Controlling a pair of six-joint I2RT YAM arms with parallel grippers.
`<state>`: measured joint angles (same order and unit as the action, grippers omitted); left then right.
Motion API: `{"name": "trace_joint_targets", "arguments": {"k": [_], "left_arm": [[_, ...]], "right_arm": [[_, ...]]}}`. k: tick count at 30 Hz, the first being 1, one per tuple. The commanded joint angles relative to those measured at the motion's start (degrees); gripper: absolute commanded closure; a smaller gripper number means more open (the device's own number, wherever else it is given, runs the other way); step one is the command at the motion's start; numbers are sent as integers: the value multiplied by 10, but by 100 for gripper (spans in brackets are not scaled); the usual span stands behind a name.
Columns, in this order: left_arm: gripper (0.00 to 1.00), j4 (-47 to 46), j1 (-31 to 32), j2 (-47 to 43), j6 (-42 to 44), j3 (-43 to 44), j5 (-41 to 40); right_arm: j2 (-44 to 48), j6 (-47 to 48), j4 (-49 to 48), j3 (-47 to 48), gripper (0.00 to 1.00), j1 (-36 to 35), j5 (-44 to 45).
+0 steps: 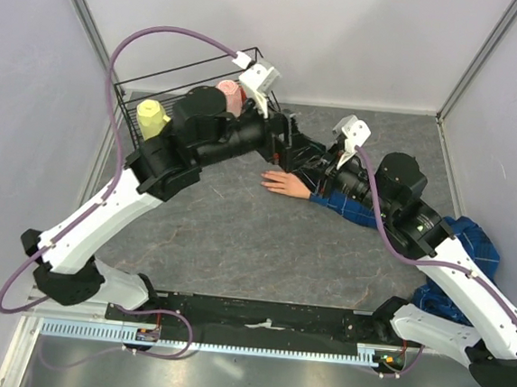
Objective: Paint the nails
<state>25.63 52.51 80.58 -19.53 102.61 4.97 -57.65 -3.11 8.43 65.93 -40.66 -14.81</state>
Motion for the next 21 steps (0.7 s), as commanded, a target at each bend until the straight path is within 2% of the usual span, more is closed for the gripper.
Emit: {"name": "trace_joint_targets", "arguments": {"k": [1,3,4,7,8,9,11,14,16,21], "left_arm": [[1,-50,-45,-58,13,-28,119],[5,-65,-70,-73,-3,-48,155],[6,-74,-104,-78,-13,-57,175],[20,-161,-181,-89,-80,-108,324],[20,-200,-196,-89,-102,-138,411],[20,-258,-208,-88,-138,-151,446],[17,-316,-220,-79,-156,-180,517],[13,-401,-220,-76,-186,-213,551],[12,-461,-220,-82,-210,-235,552],[13,-509,-218,-82,-236,-243,550]], "right_arm": [[14,-1,-28,2,100,16,-57],[13,-18,-36,3,100,27,-95],[12,-23,-39,4,100,39,-110],[11,-57,-64,2,100,65,-181],[10,-70,-74,0,100,73,-201],[9,-83,-104,-3,100,79,-240],[6,-130,-135,-10,100,98,-272],[-1,-187,-211,-19,100,111,-321],[-7,-210,-227,-21,100,117,-336],[-13,-241,-268,-28,100,122,-350]]}}
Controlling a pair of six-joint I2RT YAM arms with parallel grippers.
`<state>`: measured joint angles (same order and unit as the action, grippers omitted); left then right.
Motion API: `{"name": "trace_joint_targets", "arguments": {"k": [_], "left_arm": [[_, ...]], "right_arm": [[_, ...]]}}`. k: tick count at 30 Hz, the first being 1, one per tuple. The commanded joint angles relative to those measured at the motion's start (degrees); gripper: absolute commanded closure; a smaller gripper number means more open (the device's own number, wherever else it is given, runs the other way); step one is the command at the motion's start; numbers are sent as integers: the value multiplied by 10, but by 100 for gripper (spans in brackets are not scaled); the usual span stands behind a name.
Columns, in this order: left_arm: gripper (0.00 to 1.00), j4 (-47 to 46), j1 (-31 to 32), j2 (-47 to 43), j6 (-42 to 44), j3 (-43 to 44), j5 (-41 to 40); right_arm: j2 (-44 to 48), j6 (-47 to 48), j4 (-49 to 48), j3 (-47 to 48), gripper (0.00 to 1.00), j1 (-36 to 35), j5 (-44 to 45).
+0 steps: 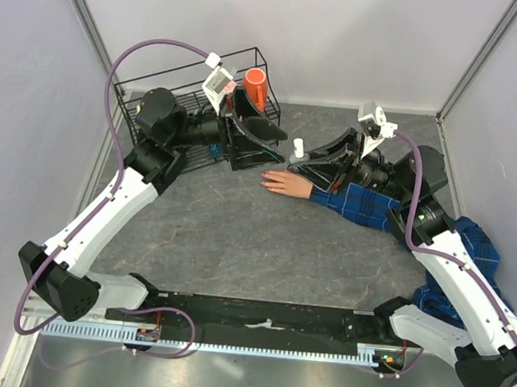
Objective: Paint the nails
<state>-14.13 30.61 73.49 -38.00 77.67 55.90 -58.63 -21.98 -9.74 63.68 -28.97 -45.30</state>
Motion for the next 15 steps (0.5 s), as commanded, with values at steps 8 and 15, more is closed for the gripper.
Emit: {"name": "trace_joint_targets", "arguments": {"k": [8,15], "left_arm": [[24,-119,16,10,-65,22,36],[24,-118,30,25,-65,41,38]], "right_arm": [[-16,-101,-149,-13,100,6,-63],[-19,-103,-151,-15,100,5,-66]]}}
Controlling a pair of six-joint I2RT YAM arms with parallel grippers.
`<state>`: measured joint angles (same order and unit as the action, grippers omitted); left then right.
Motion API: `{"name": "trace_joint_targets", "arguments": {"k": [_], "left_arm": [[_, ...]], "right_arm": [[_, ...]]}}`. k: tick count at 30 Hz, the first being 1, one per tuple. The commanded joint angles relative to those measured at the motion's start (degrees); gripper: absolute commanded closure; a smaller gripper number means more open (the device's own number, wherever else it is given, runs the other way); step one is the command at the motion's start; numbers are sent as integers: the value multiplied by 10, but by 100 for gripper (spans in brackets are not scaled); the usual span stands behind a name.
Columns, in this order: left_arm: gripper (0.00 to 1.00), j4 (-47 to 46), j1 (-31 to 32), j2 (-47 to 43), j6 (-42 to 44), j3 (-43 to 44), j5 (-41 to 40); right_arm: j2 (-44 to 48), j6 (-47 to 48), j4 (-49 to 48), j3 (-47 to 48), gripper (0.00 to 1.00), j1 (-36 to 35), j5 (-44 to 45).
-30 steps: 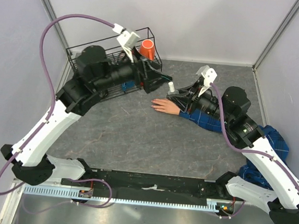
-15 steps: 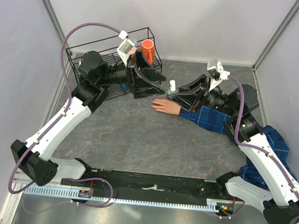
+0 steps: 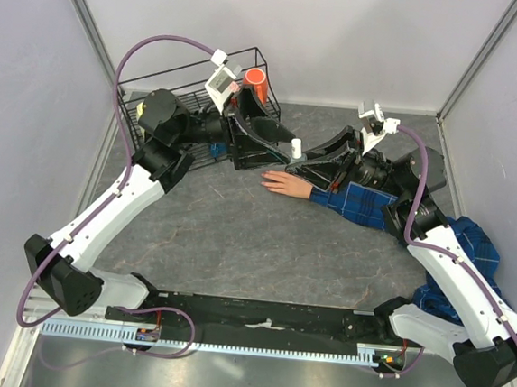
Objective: Paint the nails
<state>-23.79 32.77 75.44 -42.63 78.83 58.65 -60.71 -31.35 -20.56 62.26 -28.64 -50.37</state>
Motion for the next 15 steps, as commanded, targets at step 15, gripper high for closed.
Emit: {"name": "trace_joint_targets", "arguments": {"k": [15], "left_arm": [[45,88,26,23,42,84,-8]], "right_arm": [[6,25,0,7,100,2,-6]]}}
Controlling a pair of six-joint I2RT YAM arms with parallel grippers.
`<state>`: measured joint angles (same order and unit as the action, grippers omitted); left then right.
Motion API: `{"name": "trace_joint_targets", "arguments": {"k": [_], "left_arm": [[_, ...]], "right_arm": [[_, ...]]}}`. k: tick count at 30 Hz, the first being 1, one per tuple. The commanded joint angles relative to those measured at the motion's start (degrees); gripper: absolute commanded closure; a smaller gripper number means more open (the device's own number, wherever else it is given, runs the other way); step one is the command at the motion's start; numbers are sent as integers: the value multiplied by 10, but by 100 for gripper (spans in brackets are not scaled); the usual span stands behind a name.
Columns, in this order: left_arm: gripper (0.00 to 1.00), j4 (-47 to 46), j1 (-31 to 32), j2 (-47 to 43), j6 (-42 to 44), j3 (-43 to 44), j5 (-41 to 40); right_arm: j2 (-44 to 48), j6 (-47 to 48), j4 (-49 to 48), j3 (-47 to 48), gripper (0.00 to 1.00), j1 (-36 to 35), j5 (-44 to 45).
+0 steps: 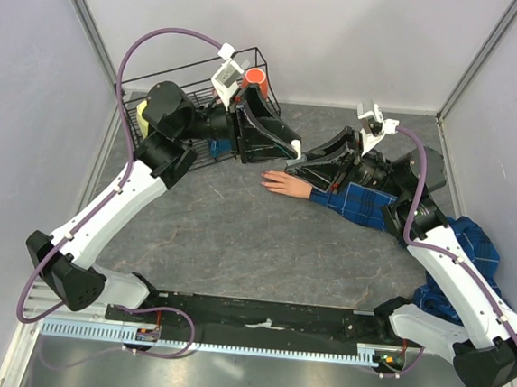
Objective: Paint the nails
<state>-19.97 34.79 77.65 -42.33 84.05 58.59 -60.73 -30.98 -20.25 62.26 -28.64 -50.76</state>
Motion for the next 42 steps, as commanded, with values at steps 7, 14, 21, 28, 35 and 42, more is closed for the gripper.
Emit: {"name": "trace_joint_targets", "arguments": {"k": [7,14,21,28,35,42], "left_arm": [[56,117,16,11,80,59,-15],[72,176,26,8,122,78,-46],[98,330,73,1,187,137,-262],[98,394,251,21,183,162,-749],[98,551,255,143,120,346,-785],[98,591,254,154,112,390,-765]], "right_arm": [[10,32,11,11,100,2,6],[12,43,27,15,100,3,24],[26,114,106,30,100,1,139],[36,219,195,65,100,-40,352],[46,268,221,55,100,-73,408],[59,289,231,42,100,-74,402]]}}
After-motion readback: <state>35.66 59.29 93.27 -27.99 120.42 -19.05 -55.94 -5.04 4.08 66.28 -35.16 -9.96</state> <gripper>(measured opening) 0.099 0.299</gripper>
